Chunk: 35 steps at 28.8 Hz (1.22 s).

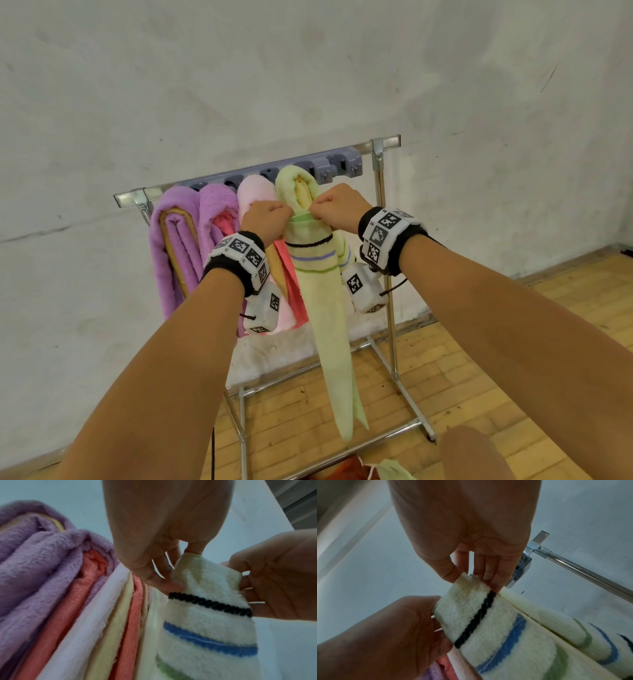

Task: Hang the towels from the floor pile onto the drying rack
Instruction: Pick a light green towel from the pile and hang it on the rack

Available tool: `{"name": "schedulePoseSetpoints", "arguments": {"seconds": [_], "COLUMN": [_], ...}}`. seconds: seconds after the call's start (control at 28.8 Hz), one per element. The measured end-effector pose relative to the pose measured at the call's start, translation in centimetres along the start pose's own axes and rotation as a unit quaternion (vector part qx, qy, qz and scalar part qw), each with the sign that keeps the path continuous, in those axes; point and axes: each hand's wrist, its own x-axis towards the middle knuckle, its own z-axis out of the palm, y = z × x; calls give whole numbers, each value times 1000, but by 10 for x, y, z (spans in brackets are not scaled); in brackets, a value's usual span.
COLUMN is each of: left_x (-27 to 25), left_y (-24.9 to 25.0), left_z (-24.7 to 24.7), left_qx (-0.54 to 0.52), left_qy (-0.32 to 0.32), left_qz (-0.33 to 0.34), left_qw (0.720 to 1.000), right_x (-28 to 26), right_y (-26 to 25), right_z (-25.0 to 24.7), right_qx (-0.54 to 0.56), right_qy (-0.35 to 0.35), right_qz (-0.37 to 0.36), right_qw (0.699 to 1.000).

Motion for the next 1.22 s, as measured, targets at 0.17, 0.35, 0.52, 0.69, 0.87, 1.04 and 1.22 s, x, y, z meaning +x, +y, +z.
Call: {"name": "schedulePoseSetpoints", "arguments": {"seconds": [0.17,0.35,0.52,0.69,0.87,1.04,1.22], "left_x": [3,5,2,-4,-2,1,4], "left_y": [11,13,17,17,12,14,15], "left_z": [1,-1,-1,4,5,1,-2], "left_qx": [-101,-125,-157,-242,-166,-139,-213], "left_qy": [-2,-10,-10,-14,-60,-45,-33], "left_qz": [-42,-30,-27,-37,-4,22,45], "left_qw": [994,992,987,969,984,989,976], "right_x": [3,-4,-5,-5,-4,-2,1], "right_y": [3,1,7,7,7,10,20], "right_z": [0,-5,-7,-14,-14,-16,-18], "right_qx": [46,87,110,119,173,203,232], "right_qy": [26,18,23,37,46,52,-23], "right_qz": [-26,-70,-75,-72,-61,-58,-4], "right_qw": [998,994,991,990,982,976,973]}}
